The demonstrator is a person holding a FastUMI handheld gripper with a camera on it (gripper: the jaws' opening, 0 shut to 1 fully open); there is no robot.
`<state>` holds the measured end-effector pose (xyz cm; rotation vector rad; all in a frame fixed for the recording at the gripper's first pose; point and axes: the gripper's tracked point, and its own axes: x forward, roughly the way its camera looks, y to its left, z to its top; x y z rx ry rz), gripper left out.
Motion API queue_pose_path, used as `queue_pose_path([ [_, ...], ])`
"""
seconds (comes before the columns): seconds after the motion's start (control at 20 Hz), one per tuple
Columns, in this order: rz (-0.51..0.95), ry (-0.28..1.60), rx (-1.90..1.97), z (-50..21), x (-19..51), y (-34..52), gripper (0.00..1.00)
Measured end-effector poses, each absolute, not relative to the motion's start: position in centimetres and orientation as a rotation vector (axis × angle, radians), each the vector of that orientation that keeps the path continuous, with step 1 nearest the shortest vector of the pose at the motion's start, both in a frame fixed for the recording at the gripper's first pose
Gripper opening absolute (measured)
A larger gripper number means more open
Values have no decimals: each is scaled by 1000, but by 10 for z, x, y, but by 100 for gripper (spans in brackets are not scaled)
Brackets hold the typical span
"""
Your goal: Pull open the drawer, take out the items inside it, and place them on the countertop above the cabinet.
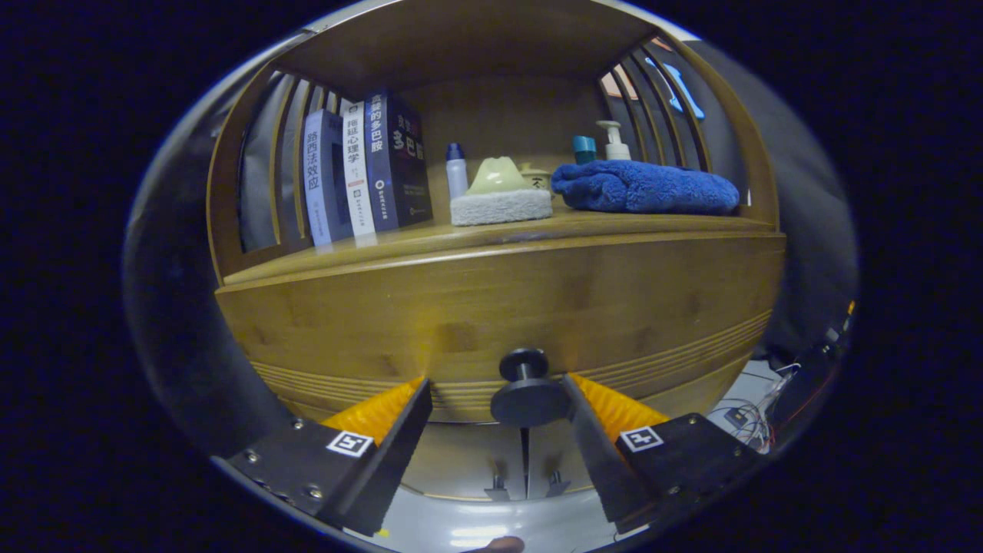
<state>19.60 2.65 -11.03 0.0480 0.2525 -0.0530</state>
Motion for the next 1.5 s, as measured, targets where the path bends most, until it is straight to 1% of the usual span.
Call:
queue_pose_path([
  [0.3,-39,293,52,-123,181,22,100],
  [0.7,-47,327,45,-126,130,15,100],
  [0.85,-52,301,33,-107,104,15,100],
  [1.1,-23,195,52,-50,62,29,100],
  [1.5,-23,100,-11,34,11,21,100],
])
